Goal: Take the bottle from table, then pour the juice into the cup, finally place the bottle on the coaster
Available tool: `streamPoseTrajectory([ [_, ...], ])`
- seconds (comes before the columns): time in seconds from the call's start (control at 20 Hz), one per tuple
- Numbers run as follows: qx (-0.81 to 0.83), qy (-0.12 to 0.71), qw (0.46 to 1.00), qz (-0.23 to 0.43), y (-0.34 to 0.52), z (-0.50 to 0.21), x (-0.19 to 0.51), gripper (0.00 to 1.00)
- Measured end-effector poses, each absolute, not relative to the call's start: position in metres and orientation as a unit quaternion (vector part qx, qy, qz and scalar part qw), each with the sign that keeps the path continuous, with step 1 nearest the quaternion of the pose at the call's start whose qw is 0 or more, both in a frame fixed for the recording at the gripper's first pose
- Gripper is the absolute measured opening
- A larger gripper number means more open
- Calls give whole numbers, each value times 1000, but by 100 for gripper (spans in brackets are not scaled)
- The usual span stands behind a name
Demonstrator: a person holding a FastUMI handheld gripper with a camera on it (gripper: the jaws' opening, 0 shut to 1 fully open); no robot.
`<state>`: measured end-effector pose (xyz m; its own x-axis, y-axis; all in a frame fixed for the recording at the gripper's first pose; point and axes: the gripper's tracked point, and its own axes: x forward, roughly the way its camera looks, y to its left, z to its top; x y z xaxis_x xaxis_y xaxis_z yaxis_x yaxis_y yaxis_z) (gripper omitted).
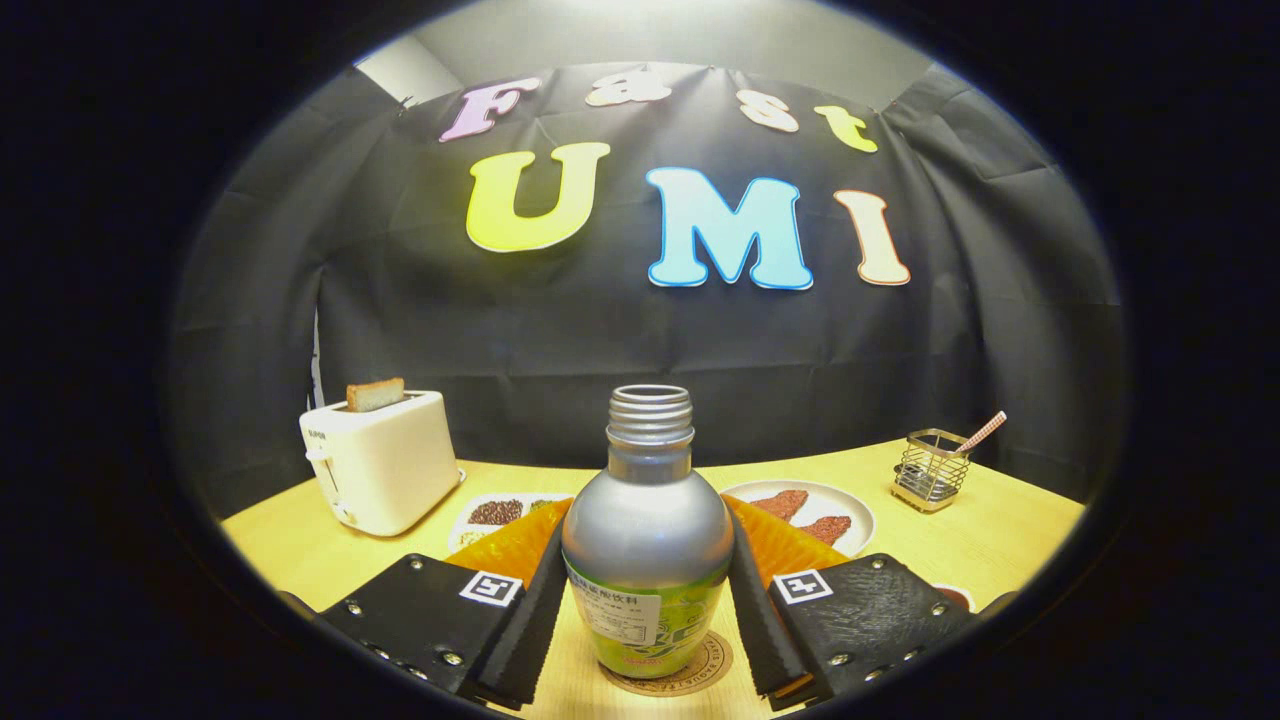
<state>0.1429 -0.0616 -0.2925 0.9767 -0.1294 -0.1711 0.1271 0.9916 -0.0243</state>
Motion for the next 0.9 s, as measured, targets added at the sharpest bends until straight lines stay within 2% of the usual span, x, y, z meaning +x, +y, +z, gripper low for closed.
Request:
streamPoseTrajectory([
  [0.25,-27,104,991,-83,-73,-310,145,77],
  [0.65,9,88,991,-96,-79,-312,142,77],
  [0.75,27,83,993,-86,-72,-310,143,80],
  [0.85,39,69,994,-71,-64,-295,140,100],
  [0.9,33,65,994,-82,-67,-285,134,98],
])
